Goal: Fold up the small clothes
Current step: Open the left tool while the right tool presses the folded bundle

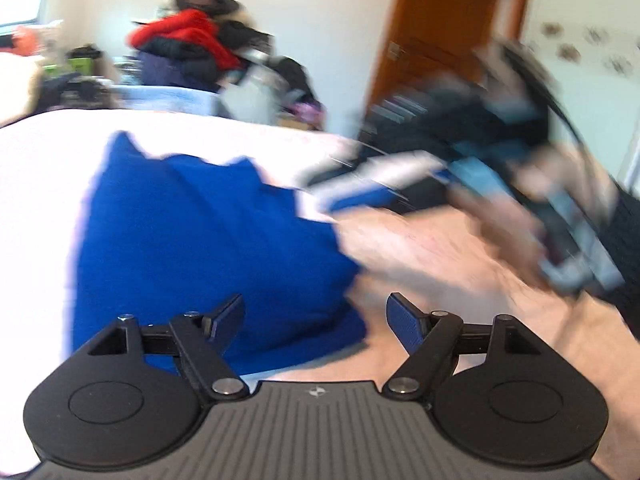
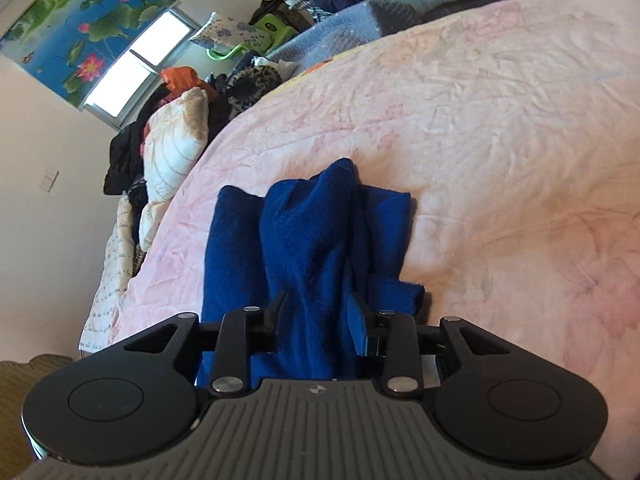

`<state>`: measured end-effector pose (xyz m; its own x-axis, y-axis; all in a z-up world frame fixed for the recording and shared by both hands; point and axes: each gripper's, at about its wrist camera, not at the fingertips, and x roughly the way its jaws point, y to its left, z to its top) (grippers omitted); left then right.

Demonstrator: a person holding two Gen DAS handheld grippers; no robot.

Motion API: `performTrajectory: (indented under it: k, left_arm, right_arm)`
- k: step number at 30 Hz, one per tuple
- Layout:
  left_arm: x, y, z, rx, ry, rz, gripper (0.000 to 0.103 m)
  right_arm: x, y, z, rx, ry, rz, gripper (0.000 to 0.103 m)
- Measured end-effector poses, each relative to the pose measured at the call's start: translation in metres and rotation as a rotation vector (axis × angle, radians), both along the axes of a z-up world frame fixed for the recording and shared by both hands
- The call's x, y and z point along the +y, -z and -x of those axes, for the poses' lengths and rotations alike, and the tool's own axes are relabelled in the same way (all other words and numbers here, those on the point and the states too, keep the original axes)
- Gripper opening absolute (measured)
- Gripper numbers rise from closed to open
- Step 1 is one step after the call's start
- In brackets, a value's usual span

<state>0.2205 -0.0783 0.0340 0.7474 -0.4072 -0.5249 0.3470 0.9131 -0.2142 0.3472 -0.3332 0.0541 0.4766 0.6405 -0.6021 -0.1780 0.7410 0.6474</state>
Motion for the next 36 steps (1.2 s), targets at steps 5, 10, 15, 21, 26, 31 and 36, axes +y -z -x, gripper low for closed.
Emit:
performTrajectory:
  k: [5,10,15,21,26,31,36]
  left_arm:
    - [0.056,-0.005,-0.007,-0.014,-0.207,-0.045,0.078]
    - [0.089,0.004,-0.027,0.104,-0.360,-0.020,0.078]
    - [0.081,0.004,-0.002,0.009,-0.265,-0.135,0.078]
    - [0.061,0.015,0.010,-0.010,-0.206,-0.282,0.078]
    - [0.053,0.023,0.004,0.058,-0.149,-0.297,0.078]
    - [0.055,0.028,0.002,0.075,-0.173,-0.310,0.077]
    - [0.074,0.024,-0.006,0.104,-0.263,-0.230,0.070]
  right_arm:
    - [0.005,0.007,0.034,0.017,-0.025,0.070,0.036]
    - [0.013,0.023,0.041,0.073,0.008,0.062,0.036]
    - [0.015,0.028,0.044,0.118,0.027,0.004,0.029]
    - [0.013,0.022,0.040,0.153,0.042,-0.079,0.043]
    - [0.020,0.030,0.035,0.190,0.050,-0.052,0.050]
    - [0.023,0.031,0.037,0.174,0.055,-0.037,0.033]
    - [0.022,0.026,0.039,0.146,0.045,-0.042,0.017]
